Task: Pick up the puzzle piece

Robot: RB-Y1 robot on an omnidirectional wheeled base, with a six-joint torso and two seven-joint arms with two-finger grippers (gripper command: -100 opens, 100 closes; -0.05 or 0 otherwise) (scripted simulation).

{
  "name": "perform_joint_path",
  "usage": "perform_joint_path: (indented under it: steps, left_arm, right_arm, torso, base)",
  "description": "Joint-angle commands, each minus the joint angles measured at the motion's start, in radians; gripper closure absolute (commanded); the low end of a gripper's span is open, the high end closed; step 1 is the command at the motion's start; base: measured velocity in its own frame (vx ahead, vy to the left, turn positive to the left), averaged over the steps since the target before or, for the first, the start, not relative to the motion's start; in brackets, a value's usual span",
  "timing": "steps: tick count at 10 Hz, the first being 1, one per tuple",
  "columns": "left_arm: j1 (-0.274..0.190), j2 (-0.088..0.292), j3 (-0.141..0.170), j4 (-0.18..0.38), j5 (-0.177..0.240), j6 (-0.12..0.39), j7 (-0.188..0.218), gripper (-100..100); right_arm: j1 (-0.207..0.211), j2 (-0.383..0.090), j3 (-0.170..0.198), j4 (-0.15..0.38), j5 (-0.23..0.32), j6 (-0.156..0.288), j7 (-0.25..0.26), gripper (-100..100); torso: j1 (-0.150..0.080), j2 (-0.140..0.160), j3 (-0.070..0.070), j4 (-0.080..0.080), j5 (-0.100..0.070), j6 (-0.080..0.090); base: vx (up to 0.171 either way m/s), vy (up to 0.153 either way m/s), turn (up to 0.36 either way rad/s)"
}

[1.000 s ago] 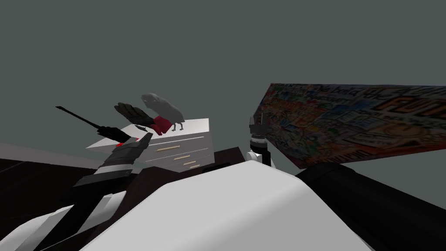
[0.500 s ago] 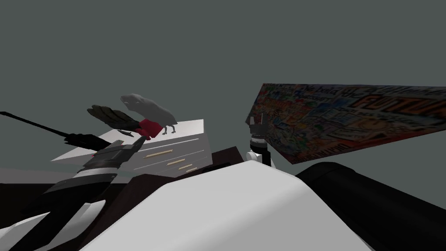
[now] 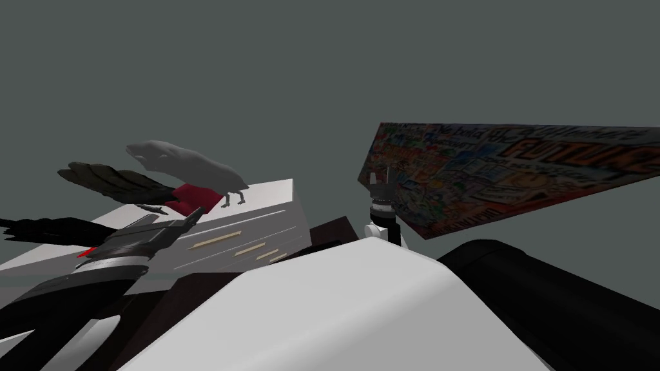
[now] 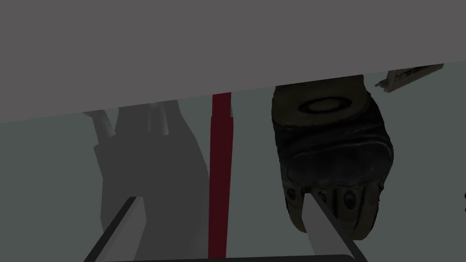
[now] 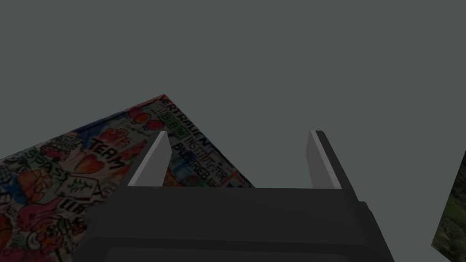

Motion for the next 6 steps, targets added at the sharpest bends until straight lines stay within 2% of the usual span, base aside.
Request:
perform_joint_path:
  steps: [1, 2, 3, 4, 5, 6]
  left_arm:
    - [0.0, 0.0, 0.0, 0.0, 0.0, 0.0, 0.0, -100]
    - [0.0, 0.001, 0.0, 0.001, -0.001, 0.002, -0.001, 0]
    - [-0.05, 0.038, -0.05, 0.051, 0.022, -0.037, -0.007, -100]
    - [-0.079, 0.038, -0.073, 0.077, 0.022, -0.037, -0.007, -100]
    - [-0.105, 0.038, -0.073, 0.095, 0.022, -0.037, -0.007, -100]
    - [-0.141, 0.075, -0.12, 0.137, 0.046, -0.076, -0.013, -100]
  right_arm:
    - [0.0, 0.0, 0.0, 0.0, 0.0, 0.0, 0.0, 0]
    - [0.0, 0.0, 0.0, 0.0, 0.0, 0.0, 0.0, 0]
    - [0.0, 0.0, 0.0, 0.0, 0.0, 0.0, 0.0, 0]
    - [0.0, 0.0, 0.0, 0.0, 0.0, 0.0, 0.0, 0]
    - [0.0, 0.0, 0.0, 0.0, 0.0, 0.0, 0.0, 0]
    - [0.0, 0.0, 0.0, 0.0, 0.0, 0.0, 0.0, 0]
  torso:
    - [0.0, 0.0, 0.0, 0.0, 0.0, 0.0]
    - [0.001, 0.001, 0.001, 0.0, 0.0, 0.0]
    - [0.002, 0.002, 0.001, 0.0, 0.0, 0.0]
    - [0.0, 0.001, 0.001, 0.0, 0.0, -0.001]
    - [-0.001, 0.001, 0.001, 0.0, 0.0, 0.0]
    - [-0.001, 0.002, 0.001, 0.0, 0.0, 0.0]
  base:
    - [0.01, -0.012, -0.012]
    - [0.0, 0.0, 0.0]
    - [0.014, -0.035, 0.274]
    - [0.013, -0.066, 0.19]
    - [0.003, -0.044, -0.005]
    - [0.009, -0.05, 0.21]
